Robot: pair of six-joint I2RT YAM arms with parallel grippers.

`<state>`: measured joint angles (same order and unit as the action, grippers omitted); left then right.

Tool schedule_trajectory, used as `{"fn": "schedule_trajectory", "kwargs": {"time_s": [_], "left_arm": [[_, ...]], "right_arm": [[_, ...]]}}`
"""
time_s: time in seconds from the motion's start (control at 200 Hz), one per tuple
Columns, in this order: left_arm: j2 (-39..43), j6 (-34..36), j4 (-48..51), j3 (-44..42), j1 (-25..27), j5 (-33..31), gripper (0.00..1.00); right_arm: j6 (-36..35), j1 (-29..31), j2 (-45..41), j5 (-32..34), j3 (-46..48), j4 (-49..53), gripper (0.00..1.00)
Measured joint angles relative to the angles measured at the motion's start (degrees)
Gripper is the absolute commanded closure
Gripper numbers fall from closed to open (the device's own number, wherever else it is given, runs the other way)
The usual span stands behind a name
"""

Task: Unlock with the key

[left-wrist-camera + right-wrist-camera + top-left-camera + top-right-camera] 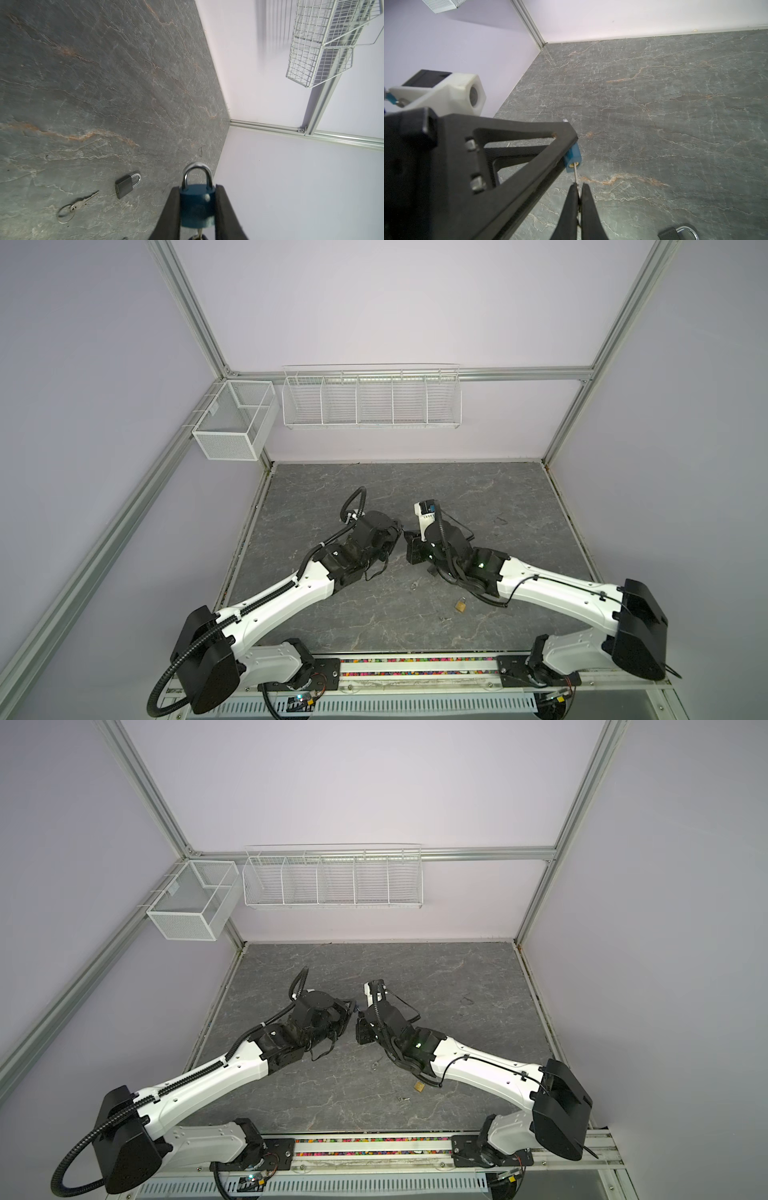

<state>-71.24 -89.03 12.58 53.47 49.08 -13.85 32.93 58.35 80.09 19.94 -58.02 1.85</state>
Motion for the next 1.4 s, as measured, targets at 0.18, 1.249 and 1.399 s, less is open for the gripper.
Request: {"fn": "schedule_trajectory", "kwargs": {"time_s": [0.18, 1.249, 1.399], "left_arm": [[0.0, -2.0, 0.6, 0.0, 0.0, -0.8, 1.0], [4.6, -6.3, -1.0, -3.0, -0.3, -1.8, 1.0], [4.6, -1.3, -0.3, -2.3, -0.2, -1.0, 1.0]], "right_arm": [[-0.5, 0.3, 0.4, 0.1, 0.0, -0.8, 0.93], [-5.7, 3.2, 4.1, 3.0, 2.1, -11.3, 0.93], [-6.2, 2.0, 1.5, -1.1, 1.4, -8.7, 0.94]]}}
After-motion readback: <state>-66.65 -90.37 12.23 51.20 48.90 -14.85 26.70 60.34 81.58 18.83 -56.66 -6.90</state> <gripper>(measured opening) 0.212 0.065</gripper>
